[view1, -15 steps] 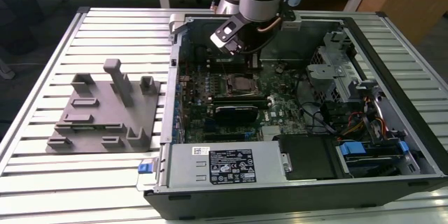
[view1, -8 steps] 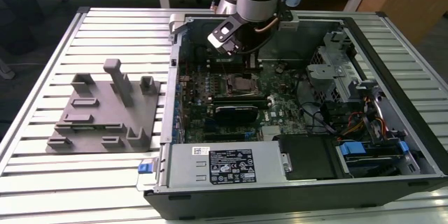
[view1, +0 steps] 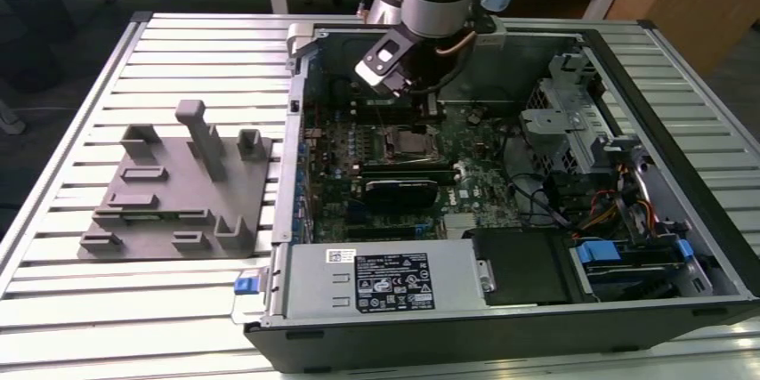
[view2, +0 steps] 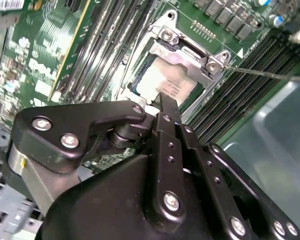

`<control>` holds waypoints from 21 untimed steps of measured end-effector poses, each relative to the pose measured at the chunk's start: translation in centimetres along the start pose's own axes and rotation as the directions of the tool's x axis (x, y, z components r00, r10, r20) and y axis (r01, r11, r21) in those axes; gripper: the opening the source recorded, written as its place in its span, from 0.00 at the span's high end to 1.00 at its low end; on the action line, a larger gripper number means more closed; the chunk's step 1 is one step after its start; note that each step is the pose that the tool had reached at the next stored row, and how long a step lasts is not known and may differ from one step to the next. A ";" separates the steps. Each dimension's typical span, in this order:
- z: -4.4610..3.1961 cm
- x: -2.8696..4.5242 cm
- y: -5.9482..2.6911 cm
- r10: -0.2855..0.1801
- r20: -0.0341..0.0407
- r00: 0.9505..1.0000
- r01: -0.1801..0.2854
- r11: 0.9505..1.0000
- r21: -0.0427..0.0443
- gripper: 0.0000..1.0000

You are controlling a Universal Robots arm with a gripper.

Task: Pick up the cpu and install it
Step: 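Close the cpu cover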

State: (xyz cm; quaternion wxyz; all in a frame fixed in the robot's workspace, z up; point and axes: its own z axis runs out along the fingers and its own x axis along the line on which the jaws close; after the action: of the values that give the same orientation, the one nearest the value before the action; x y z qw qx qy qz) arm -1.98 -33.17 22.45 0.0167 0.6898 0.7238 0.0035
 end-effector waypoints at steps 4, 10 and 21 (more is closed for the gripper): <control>0.03 0.00 0.00 -0.073 -0.002 0.997 0.073 0.997 -0.001 0.89; 0.06 0.00 0.00 -0.180 -0.004 0.984 0.180 0.984 -0.004 0.89; 0.13 0.00 -0.01 -0.375 -0.008 0.927 0.375 0.927 -0.009 0.89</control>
State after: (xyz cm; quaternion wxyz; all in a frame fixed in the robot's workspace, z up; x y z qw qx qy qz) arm -1.98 -33.17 22.32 0.0161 0.5389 0.8422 0.0062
